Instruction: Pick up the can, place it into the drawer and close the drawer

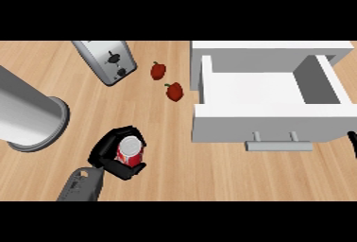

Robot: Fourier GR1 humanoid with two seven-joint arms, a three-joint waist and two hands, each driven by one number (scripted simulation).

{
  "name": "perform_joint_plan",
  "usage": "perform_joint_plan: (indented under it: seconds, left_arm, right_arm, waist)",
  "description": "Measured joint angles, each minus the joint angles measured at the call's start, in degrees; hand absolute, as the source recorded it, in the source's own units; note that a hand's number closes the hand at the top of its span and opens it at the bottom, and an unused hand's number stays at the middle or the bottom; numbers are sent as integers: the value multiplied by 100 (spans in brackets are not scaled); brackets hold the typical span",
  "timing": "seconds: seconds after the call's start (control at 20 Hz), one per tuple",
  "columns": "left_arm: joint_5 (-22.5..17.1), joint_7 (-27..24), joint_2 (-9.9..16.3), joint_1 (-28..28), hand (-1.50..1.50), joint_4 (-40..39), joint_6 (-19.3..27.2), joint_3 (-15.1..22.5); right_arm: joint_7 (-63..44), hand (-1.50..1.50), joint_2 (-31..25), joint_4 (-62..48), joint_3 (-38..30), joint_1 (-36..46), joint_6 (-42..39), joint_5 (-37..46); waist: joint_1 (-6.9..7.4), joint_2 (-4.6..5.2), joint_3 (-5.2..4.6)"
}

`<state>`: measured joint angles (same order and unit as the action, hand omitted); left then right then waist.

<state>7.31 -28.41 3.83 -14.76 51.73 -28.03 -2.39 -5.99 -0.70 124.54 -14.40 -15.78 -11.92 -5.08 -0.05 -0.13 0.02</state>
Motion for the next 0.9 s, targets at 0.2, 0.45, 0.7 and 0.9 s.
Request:
perform_joint_plan:
  seconds: [0.2, 0.45, 0.7, 0.9]
  left_arm:
    - [-257, 431, -156, 123, 150, 574, 110, -85]
    - [-568, 595, -162, 81, 150, 731, 1271, -972]
    - [-722, 1080, -252, -56, 150, 1243, 2006, -1204]
    - [-746, 1653, -332, -64, 150, 1945, 2478, -811]
  right_arm:
    - [155, -150, -38, 27, 21, -190, -16, -65]
    - [147, -150, -55, 28, -62, -207, -23, -129]
    - [218, -150, 0, 21, 17, -243, -24, -96]
    - [168, -150, -65, -40, -127, -117, -36, -176]
  waist:
    - [5, -2, 1]
    - [45, 1, 1]
    - [14, 2, -1]
    - [3, 2, 0]
